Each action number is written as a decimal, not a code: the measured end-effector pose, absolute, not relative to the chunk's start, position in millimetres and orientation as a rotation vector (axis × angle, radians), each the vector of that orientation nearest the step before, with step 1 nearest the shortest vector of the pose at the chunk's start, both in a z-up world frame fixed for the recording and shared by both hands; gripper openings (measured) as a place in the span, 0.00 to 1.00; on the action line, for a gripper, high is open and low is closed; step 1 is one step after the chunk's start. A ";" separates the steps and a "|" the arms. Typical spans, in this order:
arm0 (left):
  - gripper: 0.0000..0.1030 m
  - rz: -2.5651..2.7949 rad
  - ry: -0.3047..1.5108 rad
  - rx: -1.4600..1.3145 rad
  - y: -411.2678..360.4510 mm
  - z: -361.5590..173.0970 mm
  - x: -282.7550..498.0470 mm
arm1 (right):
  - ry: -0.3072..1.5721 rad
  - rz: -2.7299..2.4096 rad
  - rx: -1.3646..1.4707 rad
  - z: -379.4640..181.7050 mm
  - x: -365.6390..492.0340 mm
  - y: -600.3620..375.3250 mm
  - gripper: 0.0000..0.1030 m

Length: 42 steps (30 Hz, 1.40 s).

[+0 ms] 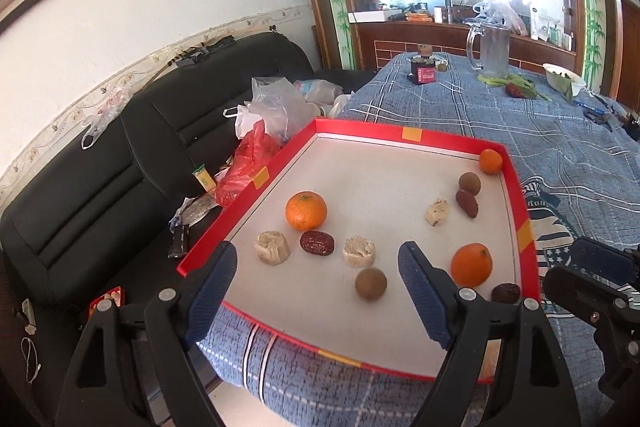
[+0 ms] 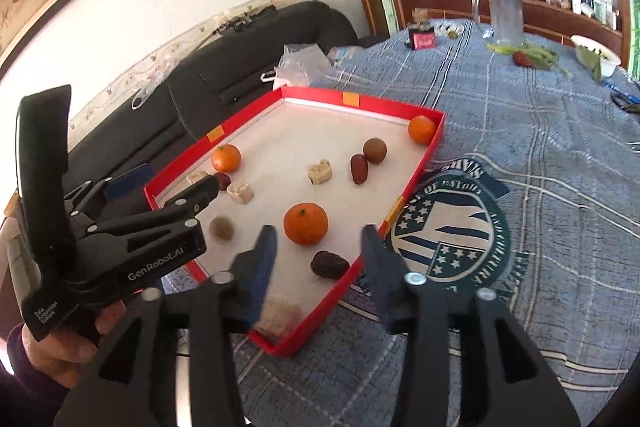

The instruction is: Organize fruits

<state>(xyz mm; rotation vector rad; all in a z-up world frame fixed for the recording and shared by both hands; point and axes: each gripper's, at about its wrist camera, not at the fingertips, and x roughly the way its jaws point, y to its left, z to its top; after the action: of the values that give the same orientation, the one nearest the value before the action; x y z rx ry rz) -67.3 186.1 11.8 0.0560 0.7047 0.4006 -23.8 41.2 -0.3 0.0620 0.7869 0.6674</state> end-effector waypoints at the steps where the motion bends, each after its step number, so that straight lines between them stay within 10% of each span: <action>1: 0.81 0.403 0.703 0.054 184.9 13.9 -69.9 | 0.778 0.669 0.065 1.9 -26.5 39.2 0.47; 20: 0.86 0.427 0.608 0.067 167.5 43.9 -113.1 | 0.622 0.597 0.109 27.5 -69.5 9.7 0.78; 42: 0.87 0.424 0.590 0.016 182.1 50.7 -136.0 | 0.593 0.577 0.108 35.4 -88.2 22.0 0.81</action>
<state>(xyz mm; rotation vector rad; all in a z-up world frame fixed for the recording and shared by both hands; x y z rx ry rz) -136.0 182.1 50.7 0.0164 0.5898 0.4236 -88.2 22.0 35.4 0.1084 0.5929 0.5768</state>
